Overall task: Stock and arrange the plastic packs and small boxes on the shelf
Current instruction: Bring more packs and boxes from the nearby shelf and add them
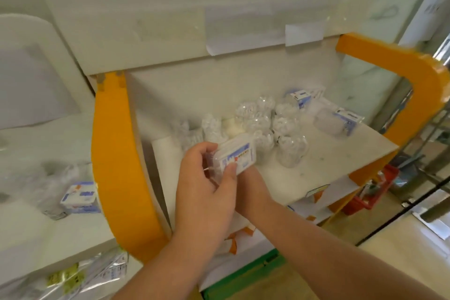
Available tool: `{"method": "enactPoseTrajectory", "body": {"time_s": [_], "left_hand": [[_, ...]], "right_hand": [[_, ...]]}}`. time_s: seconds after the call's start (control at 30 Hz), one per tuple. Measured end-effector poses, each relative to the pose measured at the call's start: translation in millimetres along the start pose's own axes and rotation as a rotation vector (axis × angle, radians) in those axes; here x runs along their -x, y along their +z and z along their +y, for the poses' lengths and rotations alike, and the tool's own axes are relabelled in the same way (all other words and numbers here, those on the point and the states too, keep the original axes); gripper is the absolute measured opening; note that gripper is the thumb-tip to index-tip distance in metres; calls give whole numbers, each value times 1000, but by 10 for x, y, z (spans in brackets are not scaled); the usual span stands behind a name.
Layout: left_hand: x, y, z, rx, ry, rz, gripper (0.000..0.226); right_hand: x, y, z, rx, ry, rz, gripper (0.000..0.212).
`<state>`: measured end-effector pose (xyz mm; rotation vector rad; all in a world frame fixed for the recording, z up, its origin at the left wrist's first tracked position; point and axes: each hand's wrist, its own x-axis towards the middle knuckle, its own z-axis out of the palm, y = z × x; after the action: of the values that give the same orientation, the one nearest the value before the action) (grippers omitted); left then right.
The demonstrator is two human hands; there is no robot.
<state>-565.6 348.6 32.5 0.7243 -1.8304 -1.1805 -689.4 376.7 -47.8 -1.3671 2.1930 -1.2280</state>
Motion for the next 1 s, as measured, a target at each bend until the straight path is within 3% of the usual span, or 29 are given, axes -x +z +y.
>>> {"method": "enactPoseTrajectory", "body": {"time_s": [0.1, 0.13, 0.2, 0.27, 0.37, 0.6, 0.73, 0.9, 1.0], "left_hand": [[-6, 5, 6, -16, 2, 31, 40], [-13, 12, 17, -18, -1, 36, 40], [-55, 38, 43, -30, 10, 60, 40], [-117, 89, 71, -49, 36, 94, 41], [-200, 250, 102, -56, 79, 112, 40], [-354, 1167, 211, -102, 61, 43, 33], [-348, 1910, 334, -109, 52, -53, 37], [-389, 2896, 284, -126, -9, -194, 48], [-444, 3308, 138, -214, -33, -231, 42]], "right_hand": [[-172, -4, -90, -691, 195, 94, 46], [-229, 37, -47, -573, 155, 80, 44], [-172, -6, 3, 73, -59, 28, 28], [-179, -58, 15, 180, -54, 27, 29], [-46, -248, 141, 93, -93, 60, 59], [627, -1380, 946, 55, -2, 183, 42], [757, -2176, 1393, 78, 114, 232, 50], [735, -3030, 1875, 132, 181, 203, 46], [756, -3317, 2093, 154, 160, 168, 45]]}}
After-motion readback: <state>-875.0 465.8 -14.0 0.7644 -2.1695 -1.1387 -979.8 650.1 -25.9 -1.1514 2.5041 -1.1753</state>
